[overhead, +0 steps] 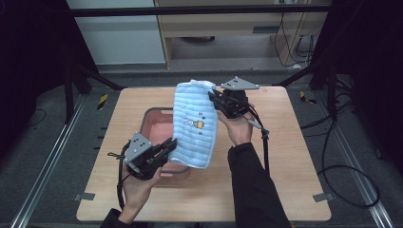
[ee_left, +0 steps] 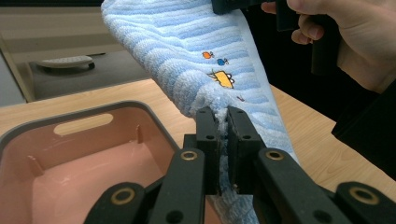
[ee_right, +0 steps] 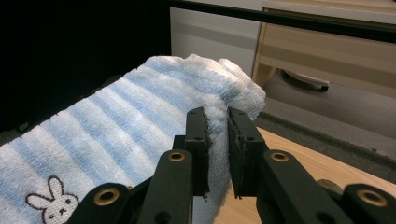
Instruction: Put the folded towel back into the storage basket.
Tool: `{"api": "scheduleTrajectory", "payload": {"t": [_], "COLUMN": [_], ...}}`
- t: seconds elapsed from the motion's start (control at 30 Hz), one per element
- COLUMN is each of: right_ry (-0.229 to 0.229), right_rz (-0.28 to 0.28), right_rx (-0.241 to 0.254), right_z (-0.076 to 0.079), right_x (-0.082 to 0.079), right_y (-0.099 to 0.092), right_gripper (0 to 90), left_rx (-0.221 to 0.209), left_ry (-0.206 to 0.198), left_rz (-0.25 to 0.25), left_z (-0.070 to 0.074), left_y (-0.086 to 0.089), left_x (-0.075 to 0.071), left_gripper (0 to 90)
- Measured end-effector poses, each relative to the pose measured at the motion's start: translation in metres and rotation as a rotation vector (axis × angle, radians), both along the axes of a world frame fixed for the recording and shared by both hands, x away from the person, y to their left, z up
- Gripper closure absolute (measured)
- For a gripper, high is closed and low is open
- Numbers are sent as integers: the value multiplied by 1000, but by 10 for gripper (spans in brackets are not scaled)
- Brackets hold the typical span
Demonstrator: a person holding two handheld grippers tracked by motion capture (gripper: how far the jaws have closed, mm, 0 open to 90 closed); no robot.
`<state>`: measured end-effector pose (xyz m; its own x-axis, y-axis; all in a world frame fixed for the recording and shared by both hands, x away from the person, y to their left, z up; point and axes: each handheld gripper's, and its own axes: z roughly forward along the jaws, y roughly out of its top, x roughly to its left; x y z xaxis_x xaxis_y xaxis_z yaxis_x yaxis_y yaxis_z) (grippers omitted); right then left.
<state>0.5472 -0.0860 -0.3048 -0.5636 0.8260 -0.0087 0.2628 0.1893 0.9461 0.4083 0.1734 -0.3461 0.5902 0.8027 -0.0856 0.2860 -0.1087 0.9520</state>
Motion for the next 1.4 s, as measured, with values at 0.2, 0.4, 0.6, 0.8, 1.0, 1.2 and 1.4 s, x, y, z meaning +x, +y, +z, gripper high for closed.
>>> {"api": "scheduleTrajectory", "payload": {"t": [0.2, 0.4, 0.6, 0.8, 1.0, 1.2, 1.4], "right_ry": [-2, -8, -8, -7, 4, 22, 37], "right_rz": [16, 36, 57, 73, 87, 95, 102], "right_rx": [-1, -2, -5, -4, -14, -22, -34], "right_z": [0, 3, 5, 5, 0, -10, -22], "right_x": [4, 9, 14, 18, 24, 33, 41], "right_y": [10, 25, 41, 54, 66, 75, 83], "right_gripper": [796, 796, 796, 796, 795, 796, 795], "left_rx": [-11, -11, -14, -20, -21, -14, 13], "left_ry": [-1, -2, -7, -4, 7, 27, 47], "left_rz": [24, 48, 71, 94, 114, 132, 144], "left_z": [0, 0, 1, 1, -3, -10, -19], "left_y": [14, 26, 37, 50, 58, 63, 62], "left_x": [0, 0, 0, 1, 2, 7, 12], "left_gripper": [841, 841, 841, 841, 841, 841, 841]}}
